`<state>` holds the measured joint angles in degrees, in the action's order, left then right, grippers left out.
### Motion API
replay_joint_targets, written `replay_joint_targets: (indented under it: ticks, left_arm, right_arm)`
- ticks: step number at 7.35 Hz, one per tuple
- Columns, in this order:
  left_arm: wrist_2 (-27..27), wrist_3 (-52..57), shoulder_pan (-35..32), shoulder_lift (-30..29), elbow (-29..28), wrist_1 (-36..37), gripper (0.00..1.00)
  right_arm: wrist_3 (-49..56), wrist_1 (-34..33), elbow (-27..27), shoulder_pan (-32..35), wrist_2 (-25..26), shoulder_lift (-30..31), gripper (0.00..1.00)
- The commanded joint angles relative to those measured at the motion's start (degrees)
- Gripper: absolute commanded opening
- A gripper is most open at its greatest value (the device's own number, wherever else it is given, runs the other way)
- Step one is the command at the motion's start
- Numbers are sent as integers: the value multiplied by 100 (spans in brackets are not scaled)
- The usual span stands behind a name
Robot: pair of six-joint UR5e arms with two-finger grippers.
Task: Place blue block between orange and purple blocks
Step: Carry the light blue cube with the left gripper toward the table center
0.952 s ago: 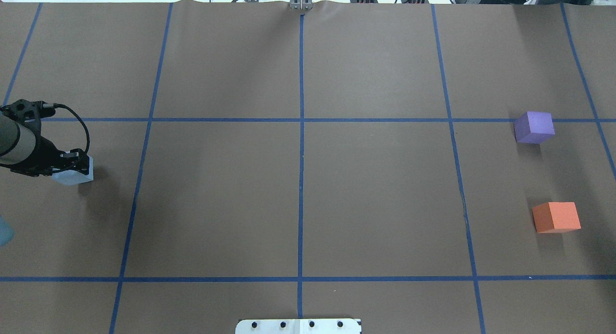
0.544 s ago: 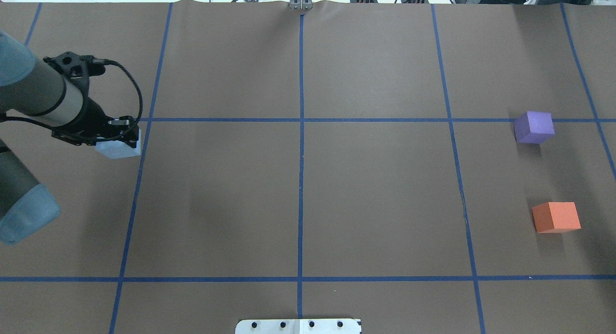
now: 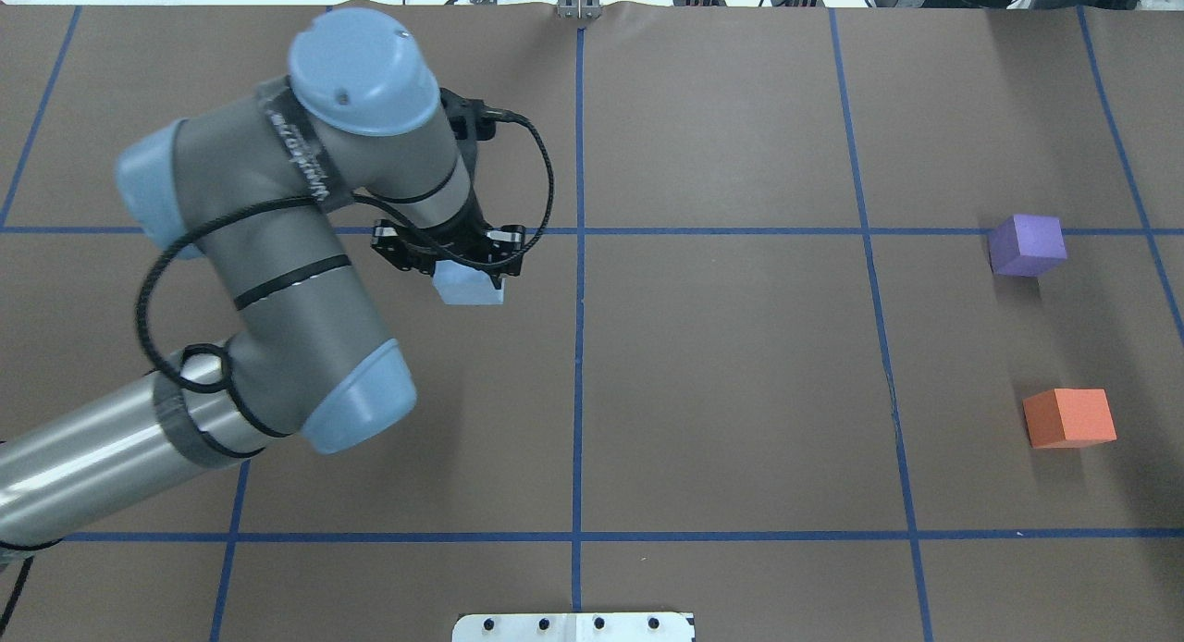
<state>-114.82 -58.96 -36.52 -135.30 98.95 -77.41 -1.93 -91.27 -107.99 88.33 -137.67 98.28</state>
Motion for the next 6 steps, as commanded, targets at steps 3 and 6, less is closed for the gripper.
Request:
replay_joint_targets:
  ticks: [3, 6]
  left_arm:
    - [346, -11, 505, -856, -2078, -1399, 0]
    - [346, -19, 690, -1025, -2424, -1408, 0]
  right_arm:
    - [-97, 65, -2, -8, -154, -19, 100]
    - [-97, 65, -11, -8, -261, -37, 100]
